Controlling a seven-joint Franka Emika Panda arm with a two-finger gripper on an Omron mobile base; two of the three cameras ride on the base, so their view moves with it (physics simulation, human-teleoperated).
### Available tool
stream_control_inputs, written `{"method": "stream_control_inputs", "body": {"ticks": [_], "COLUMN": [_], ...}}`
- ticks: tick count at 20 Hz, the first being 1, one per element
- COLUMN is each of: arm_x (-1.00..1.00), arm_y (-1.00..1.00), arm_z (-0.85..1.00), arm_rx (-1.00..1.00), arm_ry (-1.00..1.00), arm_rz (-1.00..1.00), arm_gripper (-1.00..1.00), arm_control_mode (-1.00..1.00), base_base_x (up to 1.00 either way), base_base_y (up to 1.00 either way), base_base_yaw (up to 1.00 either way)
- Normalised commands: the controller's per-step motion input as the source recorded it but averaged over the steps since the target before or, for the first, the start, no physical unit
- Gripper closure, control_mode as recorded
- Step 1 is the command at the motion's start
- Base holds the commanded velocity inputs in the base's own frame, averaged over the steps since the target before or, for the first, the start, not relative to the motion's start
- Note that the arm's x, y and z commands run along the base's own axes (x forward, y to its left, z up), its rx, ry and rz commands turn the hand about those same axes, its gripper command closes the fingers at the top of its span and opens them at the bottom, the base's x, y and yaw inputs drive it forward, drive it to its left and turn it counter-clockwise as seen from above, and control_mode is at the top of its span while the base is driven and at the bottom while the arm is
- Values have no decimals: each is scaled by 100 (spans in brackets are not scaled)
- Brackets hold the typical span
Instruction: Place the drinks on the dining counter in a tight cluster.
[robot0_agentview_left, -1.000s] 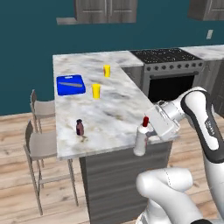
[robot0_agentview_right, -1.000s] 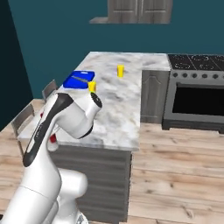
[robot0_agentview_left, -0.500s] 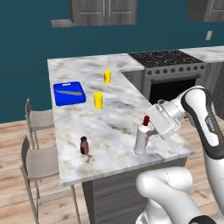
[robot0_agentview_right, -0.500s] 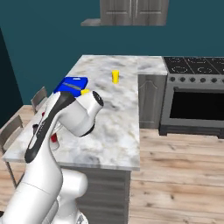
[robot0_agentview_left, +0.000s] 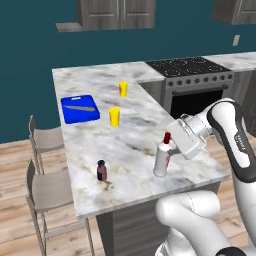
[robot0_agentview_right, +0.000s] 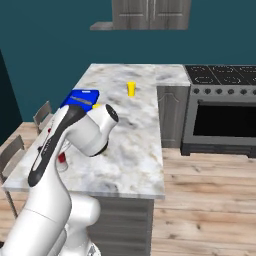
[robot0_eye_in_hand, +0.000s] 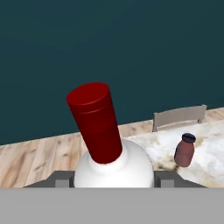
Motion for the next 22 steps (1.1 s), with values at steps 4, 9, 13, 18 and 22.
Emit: {"method": "stream_control_inputs", "body": {"ticks": [4,9,13,18,22], "arm_x": [0,4,34,58,82], "arm_y": [0,8,49,51,7], "arm_z": [0,-2,-28,-39,-38], "arm_rx": [0,0,2,3,2], "arm_ry": [0,0,0,0,0], "arm_rz": [0,0,17,21,17], "arm_gripper": [100,100,100,100,100], "arm_control_mode": [100,-100,-100,-100,-100], "base_base_x": [0,0,0,0,0], "base_base_y": [0,0,0,0,0], "base_base_yaw": [0,0,0,0,0]}}
